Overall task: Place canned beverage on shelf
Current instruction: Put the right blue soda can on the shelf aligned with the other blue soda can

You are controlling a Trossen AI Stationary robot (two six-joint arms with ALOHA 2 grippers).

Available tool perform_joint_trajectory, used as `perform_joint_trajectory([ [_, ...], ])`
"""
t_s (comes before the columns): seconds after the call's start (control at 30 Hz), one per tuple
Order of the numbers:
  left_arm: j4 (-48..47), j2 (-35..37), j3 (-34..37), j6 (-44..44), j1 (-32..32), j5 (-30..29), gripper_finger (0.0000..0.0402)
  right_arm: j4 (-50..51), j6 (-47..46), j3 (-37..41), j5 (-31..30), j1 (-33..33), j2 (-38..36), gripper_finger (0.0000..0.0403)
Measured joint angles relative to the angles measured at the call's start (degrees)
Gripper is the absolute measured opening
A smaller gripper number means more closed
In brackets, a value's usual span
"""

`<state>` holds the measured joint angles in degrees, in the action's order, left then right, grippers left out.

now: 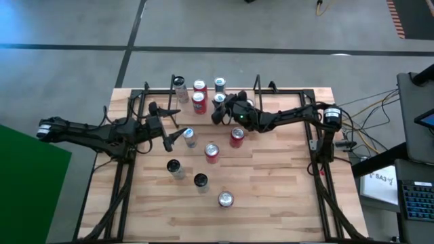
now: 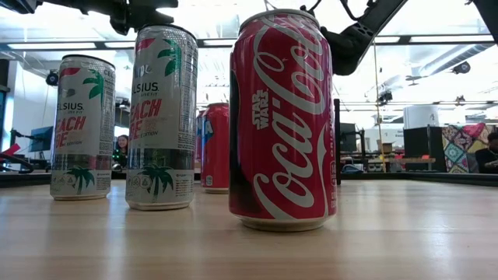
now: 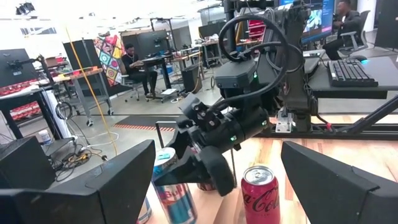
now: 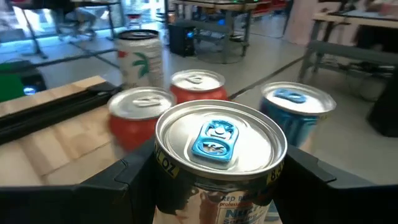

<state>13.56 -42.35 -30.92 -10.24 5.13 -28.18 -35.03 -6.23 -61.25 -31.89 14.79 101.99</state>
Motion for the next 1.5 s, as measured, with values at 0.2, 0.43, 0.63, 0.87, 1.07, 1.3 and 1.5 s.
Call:
perform_joint_trajectory([
  [0.2,0.0,-0.1,0.0,0.2,0.0,0.0,0.0333,-0.6,0.1,0.0,-1.3,0.0,0.5,0.0228],
  [0.43,0.0,-0.1,0.0,0.2,0.0,0.0,0.0333,-0.4,0.4,-0.2,-1.2,-0.1,0.5,0.0228],
  [0.63,0.0,-0.1,0.0,0.2,0.0,0.0,0.0333,0.8,2.8,-2.8,-0.9,-1.2,0.7,0.0228],
  [0.87,-0.5,-0.1,0.0,0.1,0.0,0.0,0.0333,11.4,-1.8,-9.3,-2.1,-2.4,0.6,0.0228],
  [1.07,-0.9,0.9,0.0,-0.7,0.0,0.0,0.0333,17.8,-2.7,-13.5,-13.2,-6.1,0.5,0.0228],
  [1.3,-2.1,4.1,0.0,-0.7,0.0,0.1,0.0333,18.7,-8.3,-11.8,-16.0,-6.6,0.5,0.0228],
  [1.5,-3.4,5.4,0.0,0.0,0.0,0.2,0.0333,18.4,-12.5,-8.7,-17.9,-6.5,0.6,0.0228],
])
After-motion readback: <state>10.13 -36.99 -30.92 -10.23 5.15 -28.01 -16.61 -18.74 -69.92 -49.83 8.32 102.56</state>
